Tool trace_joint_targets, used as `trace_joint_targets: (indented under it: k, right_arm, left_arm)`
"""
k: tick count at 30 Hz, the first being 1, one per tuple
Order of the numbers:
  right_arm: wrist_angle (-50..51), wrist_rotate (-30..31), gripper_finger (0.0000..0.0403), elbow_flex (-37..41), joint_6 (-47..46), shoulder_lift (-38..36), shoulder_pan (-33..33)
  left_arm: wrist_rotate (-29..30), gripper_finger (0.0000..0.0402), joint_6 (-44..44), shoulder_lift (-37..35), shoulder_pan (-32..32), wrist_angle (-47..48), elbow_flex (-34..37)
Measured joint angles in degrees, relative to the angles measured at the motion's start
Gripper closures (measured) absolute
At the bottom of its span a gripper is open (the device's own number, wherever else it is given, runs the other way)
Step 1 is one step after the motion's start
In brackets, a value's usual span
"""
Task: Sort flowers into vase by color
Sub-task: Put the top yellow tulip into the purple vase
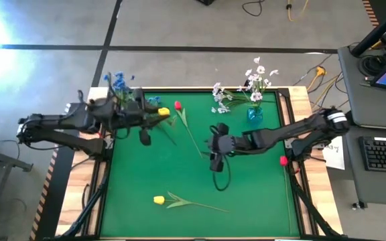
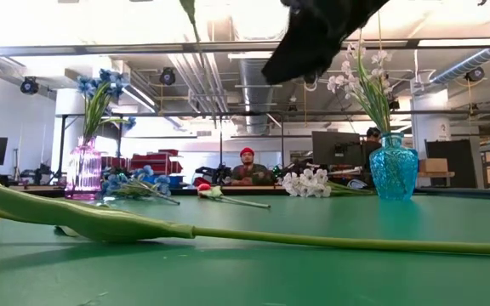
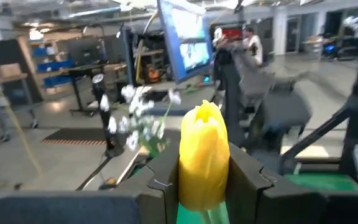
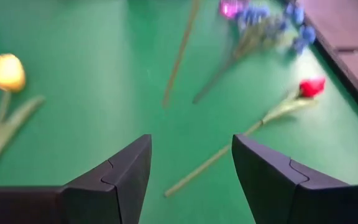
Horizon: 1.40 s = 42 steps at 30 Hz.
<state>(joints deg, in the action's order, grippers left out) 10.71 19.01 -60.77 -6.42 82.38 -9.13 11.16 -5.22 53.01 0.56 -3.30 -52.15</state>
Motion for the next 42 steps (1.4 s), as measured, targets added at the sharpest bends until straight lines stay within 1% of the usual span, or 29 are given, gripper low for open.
trace_joint_targets:
  k: [2,4,6,8,11,13,15,21,25,28,30,34,37,38,39,42]
  right_arm:
    - [-3.19,1.09,0.0187,2.1,0.64,-2.01,-0.74]
    - [-5.89,2.15,0.0187,3.68,1.43,-3.64,-1.13]
    - [-10.15,2.07,0.0187,4.87,2.04,-4.43,-1.13]
    - [-16.96,1.92,0.0186,5.82,3.55,-4.39,-1.13]
    - [-26.09,1.3,0.0181,6.4,8.29,-2.98,-1.11]
    - [-29.28,0.81,0.0172,6.27,10.7,-1.76,-0.94]
    - [-30.73,0.46,0.016,4.92,11.09,-0.44,-0.36]
    - [-30.61,0.4,0.0121,1.05,8.96,3.59,2.48]
    - [-30.57,0.06,0.012,-1.44,8.35,7.14,4.2]
    - [-29.94,0.61,0.0147,-2.43,8.78,8.83,5.02]
    - [-30.53,0.55,0.0181,-3.36,8.7,9.39,5.34]
    - [-28.96,0.5,0.0276,-4.09,8.66,9.16,5.82]
    - [-28.44,0.51,0.0356,-3.64,10.2,8.62,6.54]
    - [-28.21,0.6,0.0375,-3.43,10.94,8.28,6.82]
    - [-27.55,0.63,0.0381,-3.35,11.4,7.81,7.04]
    - [-26.52,0.34,0.0383,-3.35,12.04,6.65,7.97]
  left_arm:
    - [2.85,0.0322,0.05,0.31,-1.01,-2.15,1.88]
    - [4.44,0.0322,1.02,0.39,-1.6,-3.7,3.67]
    - [4.74,0.0322,2.82,0.91,-1.75,-6.59,5.29]
    - [4.82,0.0322,4.04,1.88,-1.88,-9.81,7.0]
    - [4.82,0.0322,4.39,3.57,-1.88,-13.51,8.48]
    - [4.83,0.0322,5.1,5.08,-1.88,-14.91,8.32]
    - [4.83,0.0322,5.56,6.65,-1.92,-14.69,7.85]
    - [4.79,0.0322,5.55,11.24,-2.01,-15.12,5.23]
    - [4.81,0.0322,5.23,13.98,-2.01,-14.74,3.51]
    - [4.82,0.0322,4.31,15.36,-2.01,-15.11,2.24]
    - [4.83,0.0322,4.22,15.6,-2.01,-14.5,2.22]
    - [5.36,0.0322,3.82,15.45,-1.97,-14.88,1.98]
    - [5.45,0.0321,1.41,14.9,-1.8,-14.93,1.95]
    - [5.41,0.0321,0.49,14.82,-1.76,-14.91,1.95]
    - [5.42,0.032,-0.53,14.59,-1.57,-14.59,1.86]
    - [5.36,0.0306,-3.02,13.44,-0.92,-12.07,0.73]
